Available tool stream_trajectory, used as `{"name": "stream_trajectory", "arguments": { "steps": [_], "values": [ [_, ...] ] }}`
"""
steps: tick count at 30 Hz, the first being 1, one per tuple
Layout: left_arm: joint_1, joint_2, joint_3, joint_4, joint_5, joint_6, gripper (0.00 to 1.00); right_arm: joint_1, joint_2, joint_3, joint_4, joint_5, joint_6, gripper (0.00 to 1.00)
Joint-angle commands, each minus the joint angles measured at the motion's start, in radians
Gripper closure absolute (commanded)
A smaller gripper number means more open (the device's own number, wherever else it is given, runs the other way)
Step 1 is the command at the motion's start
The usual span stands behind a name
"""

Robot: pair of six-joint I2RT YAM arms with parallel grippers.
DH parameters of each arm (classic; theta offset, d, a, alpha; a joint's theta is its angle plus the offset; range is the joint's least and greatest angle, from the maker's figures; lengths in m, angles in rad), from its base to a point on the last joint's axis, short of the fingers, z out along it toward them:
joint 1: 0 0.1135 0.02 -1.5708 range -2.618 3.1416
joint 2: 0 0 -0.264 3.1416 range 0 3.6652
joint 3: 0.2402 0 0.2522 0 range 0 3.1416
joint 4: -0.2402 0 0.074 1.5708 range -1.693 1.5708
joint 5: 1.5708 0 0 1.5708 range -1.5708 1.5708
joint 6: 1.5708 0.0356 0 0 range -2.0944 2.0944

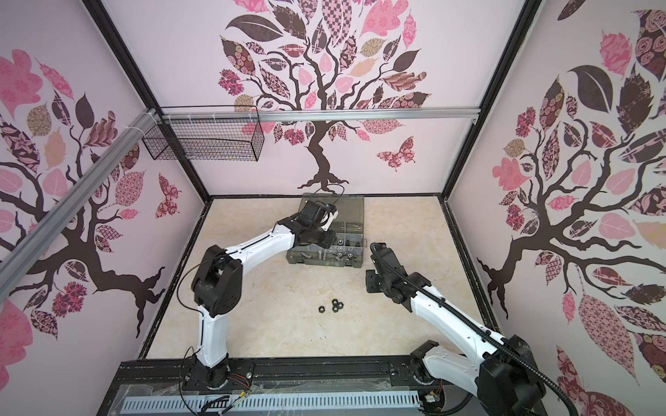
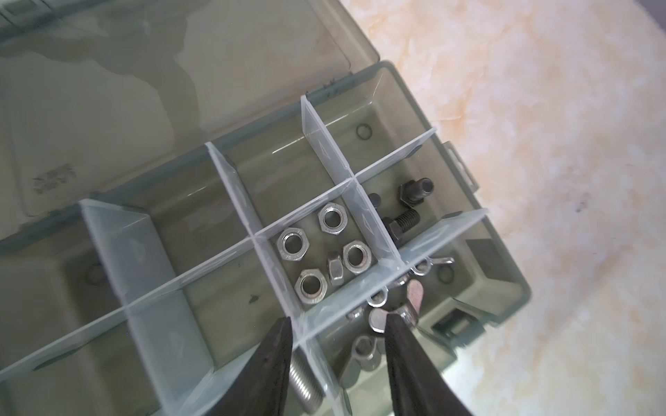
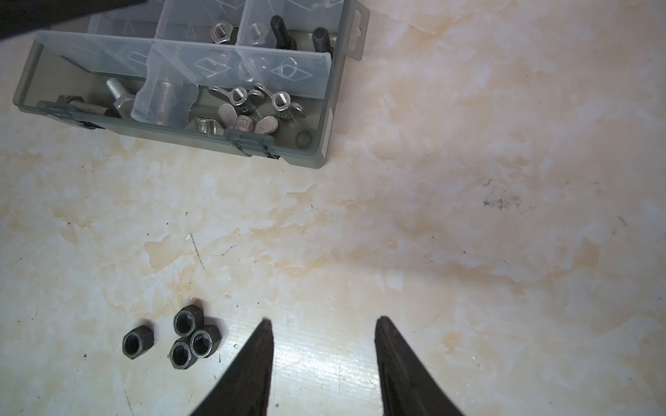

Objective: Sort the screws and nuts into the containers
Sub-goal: 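Open the left gripper to drop the nut into a compartment, then withdraw the left gripper while the right gripper grasps a dark hex nut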

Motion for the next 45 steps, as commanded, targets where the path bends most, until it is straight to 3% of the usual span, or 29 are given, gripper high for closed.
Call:
{"name": "stream_trajectory", "arguments": {
  "steps": [1, 16, 22, 32, 45],
  "values": [
    [0.022, -0.153, -0.136, 0.096, 0.022, -0.042, 0.54, -0.005, 0.013, 0.034, -0.013, 0.001, -0.015, 0.51],
    [0.053, -0.822, -0.751, 0.178, -0.05, -0.216, 0.41, 0.002, 0.131, 0.069, -0.008, -0.096, -0.053, 0.52],
    [0.053, -1.02, -0.908, 0.172, -0.053, -0.293, 0.39, 0.094, 0.201, 0.106, -0.004, -0.08, -0.058, 0.52],
    [0.053, -1.178, -1.013, 0.128, -0.047, -0.352, 0.39, 0.25, 0.379, 0.21, -0.045, -0.074, -0.047, 0.53],
    [0.053, -1.232, -1.066, 0.134, -0.014, -0.396, 0.38, 0.363, 0.563, 0.312, -0.107, -0.048, -0.035, 0.55]
  ]
}}
